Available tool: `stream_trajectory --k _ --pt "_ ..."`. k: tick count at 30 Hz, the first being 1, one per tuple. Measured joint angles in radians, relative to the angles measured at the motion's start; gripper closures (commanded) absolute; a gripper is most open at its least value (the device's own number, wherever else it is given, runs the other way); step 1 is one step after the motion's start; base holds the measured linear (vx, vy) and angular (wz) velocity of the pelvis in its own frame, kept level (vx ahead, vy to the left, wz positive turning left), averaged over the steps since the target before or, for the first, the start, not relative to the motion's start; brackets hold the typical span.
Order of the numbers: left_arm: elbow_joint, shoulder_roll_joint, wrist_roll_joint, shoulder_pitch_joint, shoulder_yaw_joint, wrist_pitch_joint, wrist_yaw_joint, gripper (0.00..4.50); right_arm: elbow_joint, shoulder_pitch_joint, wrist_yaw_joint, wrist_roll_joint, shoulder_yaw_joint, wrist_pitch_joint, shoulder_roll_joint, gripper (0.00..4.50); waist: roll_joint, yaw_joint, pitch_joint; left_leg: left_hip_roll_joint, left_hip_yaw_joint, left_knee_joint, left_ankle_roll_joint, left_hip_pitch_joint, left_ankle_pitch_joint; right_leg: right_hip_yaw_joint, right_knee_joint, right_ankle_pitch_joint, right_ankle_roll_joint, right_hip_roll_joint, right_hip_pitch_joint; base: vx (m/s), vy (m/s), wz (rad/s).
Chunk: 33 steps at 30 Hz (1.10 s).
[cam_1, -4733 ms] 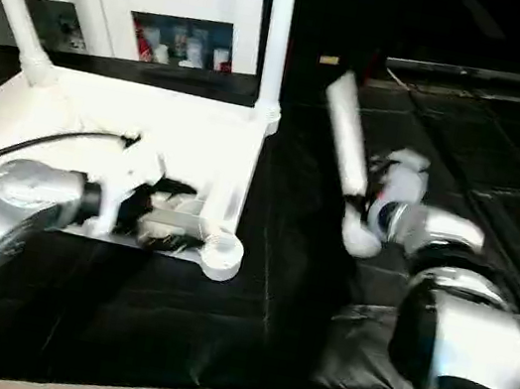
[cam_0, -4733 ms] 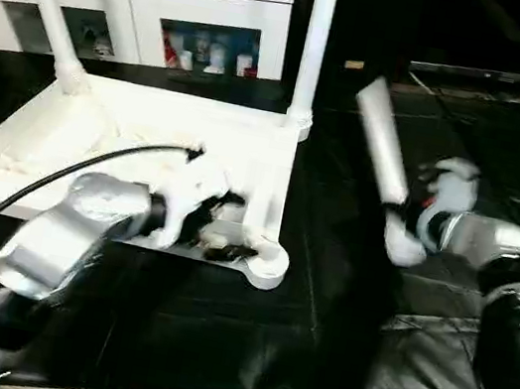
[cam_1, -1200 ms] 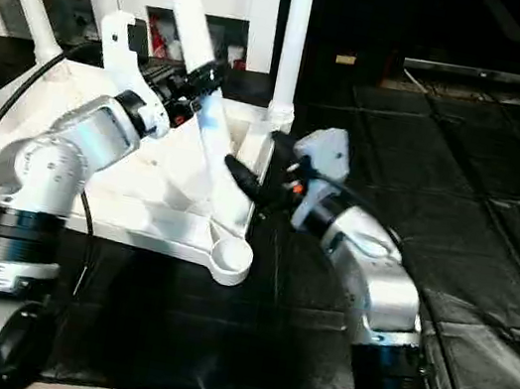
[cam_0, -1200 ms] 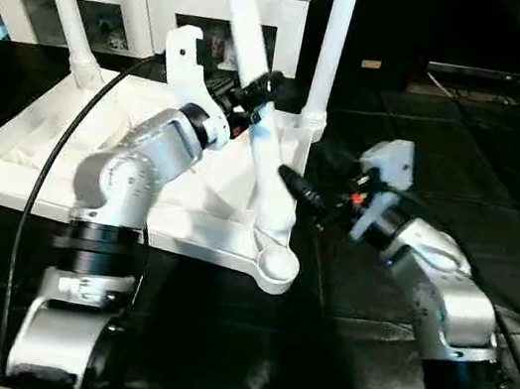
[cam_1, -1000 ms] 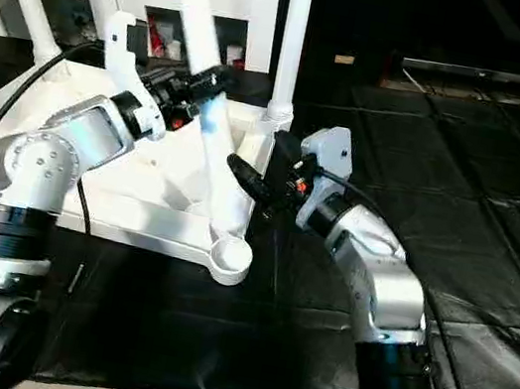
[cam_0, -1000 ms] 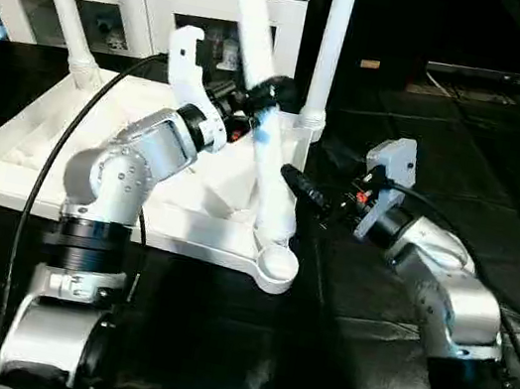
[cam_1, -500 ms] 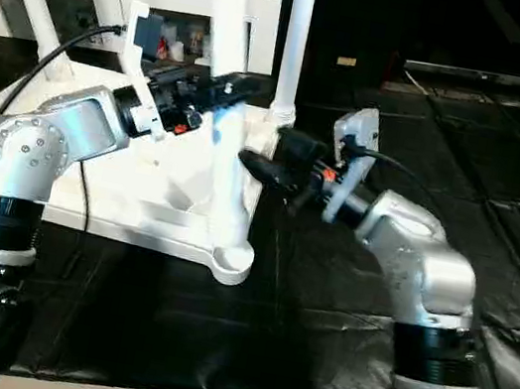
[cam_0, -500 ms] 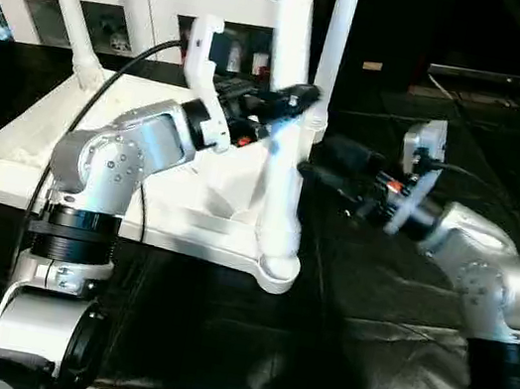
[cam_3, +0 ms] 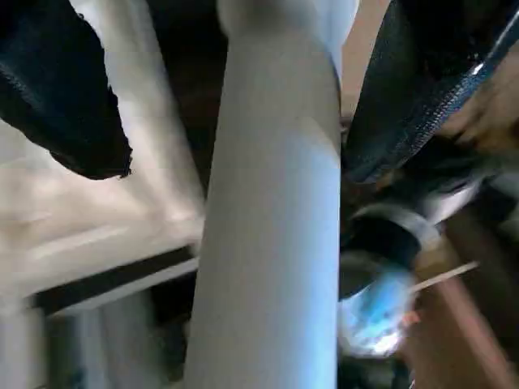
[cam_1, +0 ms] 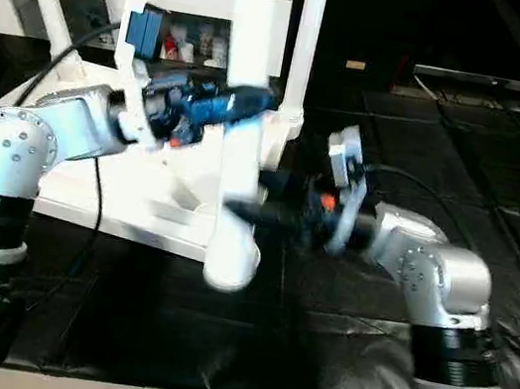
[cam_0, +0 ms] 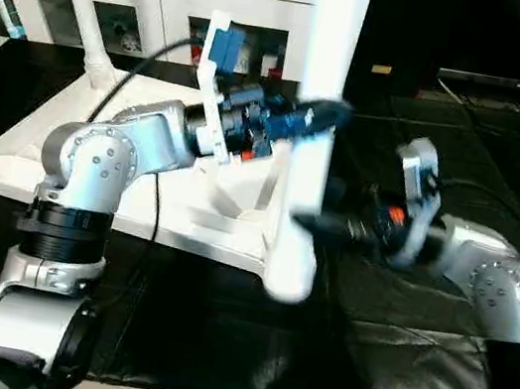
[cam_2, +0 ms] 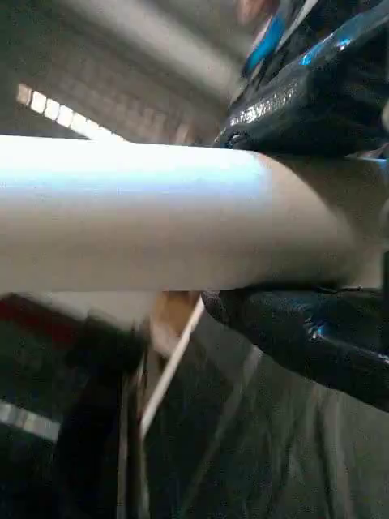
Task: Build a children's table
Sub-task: Pick table leg
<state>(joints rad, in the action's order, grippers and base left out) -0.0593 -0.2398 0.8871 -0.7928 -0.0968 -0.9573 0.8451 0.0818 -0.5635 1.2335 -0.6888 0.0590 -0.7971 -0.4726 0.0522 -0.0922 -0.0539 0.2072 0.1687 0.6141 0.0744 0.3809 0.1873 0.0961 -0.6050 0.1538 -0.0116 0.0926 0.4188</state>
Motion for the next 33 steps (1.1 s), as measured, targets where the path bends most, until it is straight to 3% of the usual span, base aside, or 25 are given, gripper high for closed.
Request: stream_trajectory --k 7,14,15,23,33 --pt "0.013 -0.013 0.019 -0.017 0.050 -0.018 0.089 2.69 0.000 -0.031 0.138 -0.016 0.068 -0.045 -0.041 0.00 -0.001 0.000 0.000 0.000 0.000 0.004 0.005 -0.001 0.003 -0.001 -0.004 0.001 0.001 0.000 0.000 0.000 0.000 0.00" --pt "0.014 -0.004 0.019 -0.035 0.070 -0.015 0.110 2.69 0.002 -0.041 0.195 -0.016 0.100 -0.046 -0.044 0.00 -0.003 0.000 -0.001 0.000 0.000 0.005 0.006 -0.002 0.002 -0.001 -0.005 0.003 0.005 0.000 -0.001 0.000 0.000 0.00" --pt "0.014 -0.001 0.020 -0.035 0.071 -0.015 0.111 2.69 0.006 -0.043 0.199 -0.016 0.106 -0.045 -0.044 0.29 -0.003 0.000 -0.001 0.000 0.000 0.005 0.006 -0.002 0.002 -0.001 -0.005 0.003 0.005 0.000 -0.001 0.000 0.000 0.00" --pt "0.014 0.007 0.022 -0.046 0.074 -0.014 0.131 2.69 0.012 -0.057 0.216 -0.015 0.109 -0.045 -0.044 0.79 -0.003 -0.001 -0.001 0.001 0.000 0.005 0.006 -0.002 0.002 -0.001 -0.006 0.003 0.005 0.000 -0.001 0.000 0.000 0.00" --pt "-0.005 0.016 0.018 -0.077 0.074 0.003 0.130 2.69 0.010 -0.048 0.236 -0.014 0.126 -0.045 -0.044 1.74 -0.003 -0.002 0.000 0.000 0.000 0.005 0.006 -0.002 0.002 -0.001 -0.006 0.002 0.004 0.000 -0.001 0.000 0.000 0.00"
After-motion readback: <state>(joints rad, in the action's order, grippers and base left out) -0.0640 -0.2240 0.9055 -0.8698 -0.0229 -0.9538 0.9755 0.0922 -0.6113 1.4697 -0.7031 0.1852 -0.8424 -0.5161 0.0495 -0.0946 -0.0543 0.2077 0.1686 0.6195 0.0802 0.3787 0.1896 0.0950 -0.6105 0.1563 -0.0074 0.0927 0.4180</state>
